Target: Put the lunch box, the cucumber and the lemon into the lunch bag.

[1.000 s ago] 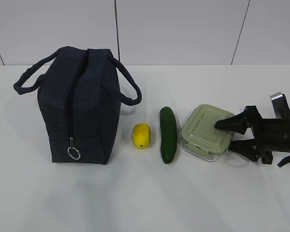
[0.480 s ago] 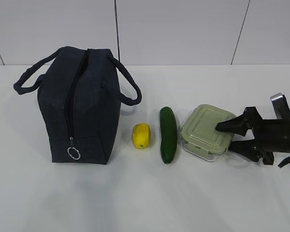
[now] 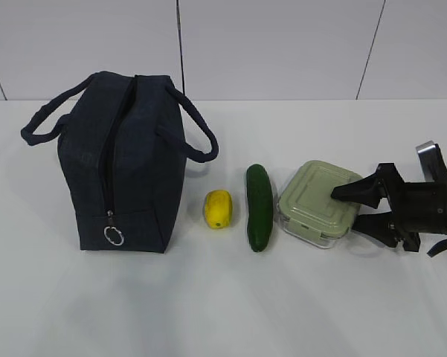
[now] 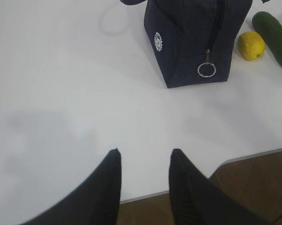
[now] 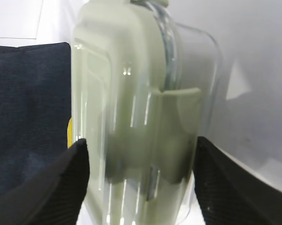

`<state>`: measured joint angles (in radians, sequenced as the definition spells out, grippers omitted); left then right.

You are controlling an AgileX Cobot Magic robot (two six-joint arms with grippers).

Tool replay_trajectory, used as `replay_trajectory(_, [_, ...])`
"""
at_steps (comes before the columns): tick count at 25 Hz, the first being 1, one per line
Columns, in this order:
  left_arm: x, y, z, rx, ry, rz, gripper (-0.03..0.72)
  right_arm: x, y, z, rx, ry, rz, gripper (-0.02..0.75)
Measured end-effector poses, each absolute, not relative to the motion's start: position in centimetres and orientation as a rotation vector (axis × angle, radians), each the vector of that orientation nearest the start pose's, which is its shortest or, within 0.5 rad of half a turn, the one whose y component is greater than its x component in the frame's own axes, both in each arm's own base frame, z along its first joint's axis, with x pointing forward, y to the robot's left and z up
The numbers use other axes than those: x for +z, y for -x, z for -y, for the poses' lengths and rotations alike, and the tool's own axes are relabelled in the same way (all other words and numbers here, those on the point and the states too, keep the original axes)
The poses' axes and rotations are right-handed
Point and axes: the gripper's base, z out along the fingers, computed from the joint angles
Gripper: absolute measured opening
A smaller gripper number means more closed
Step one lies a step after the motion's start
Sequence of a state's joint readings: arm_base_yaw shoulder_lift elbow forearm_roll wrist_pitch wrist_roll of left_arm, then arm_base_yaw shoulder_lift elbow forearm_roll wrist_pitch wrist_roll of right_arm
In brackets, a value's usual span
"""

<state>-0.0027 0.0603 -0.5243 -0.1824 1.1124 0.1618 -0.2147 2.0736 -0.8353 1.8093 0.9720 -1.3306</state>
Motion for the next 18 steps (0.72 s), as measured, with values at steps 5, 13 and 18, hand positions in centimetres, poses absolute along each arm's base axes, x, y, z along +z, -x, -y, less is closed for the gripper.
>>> replay_trajectory(5, [28.13,0.12,1.48,-0.127,-0.184,-2.112,0.242,9.25,-33.73,-0.14,1.318,-0.541,-2.264,0.513])
replay_trajectory(13, [28.13,0.12,1.48,-0.127,-0.184,-2.112,0.239,9.19,-33.73,-0.10,1.309,-0.543,-2.268,0.430])
replay_trajectory(18, [28.13,0.12,1.48,-0.127,-0.184,-2.112,0.239,9.18,-33.76,-0.07,1.305,-0.545,-2.266,0.396])
